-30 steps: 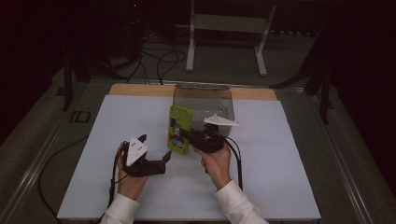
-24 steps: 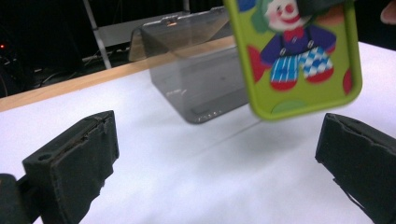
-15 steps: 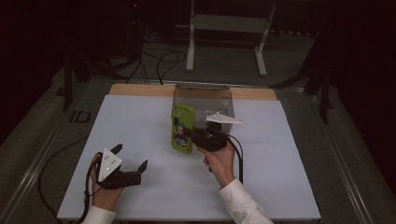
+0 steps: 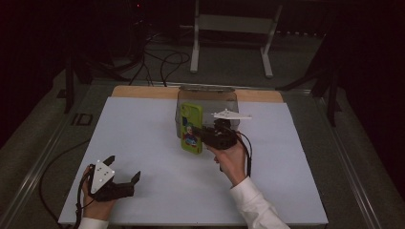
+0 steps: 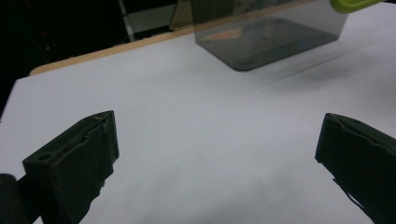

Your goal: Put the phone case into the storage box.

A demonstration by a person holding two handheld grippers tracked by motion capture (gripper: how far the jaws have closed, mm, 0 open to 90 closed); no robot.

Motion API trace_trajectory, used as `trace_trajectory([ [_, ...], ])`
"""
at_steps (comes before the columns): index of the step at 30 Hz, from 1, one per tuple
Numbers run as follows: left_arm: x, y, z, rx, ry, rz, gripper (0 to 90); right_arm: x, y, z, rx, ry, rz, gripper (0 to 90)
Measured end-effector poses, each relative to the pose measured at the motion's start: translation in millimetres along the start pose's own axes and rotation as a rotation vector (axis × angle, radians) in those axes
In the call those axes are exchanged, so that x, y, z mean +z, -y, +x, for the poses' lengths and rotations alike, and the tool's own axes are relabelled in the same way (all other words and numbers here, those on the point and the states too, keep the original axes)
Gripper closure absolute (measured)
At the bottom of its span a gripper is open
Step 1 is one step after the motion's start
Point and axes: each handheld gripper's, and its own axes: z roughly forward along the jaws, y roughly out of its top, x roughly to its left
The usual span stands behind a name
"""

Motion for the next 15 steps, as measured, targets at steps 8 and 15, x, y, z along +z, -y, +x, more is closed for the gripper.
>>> trace_trajectory([
  [8,0.2,0.8,-1.7,-0.004,-0.022,-0.018,0.0,1.7,-10.3,-3.7,0.003,0.019,0.040,77.7],
  [15,3.4,2.1,-2.3,0.003,-0.048,-0.021,0.0,5.0,-21.2,-2.7,-0.008,0.053,0.091,77.7],
])
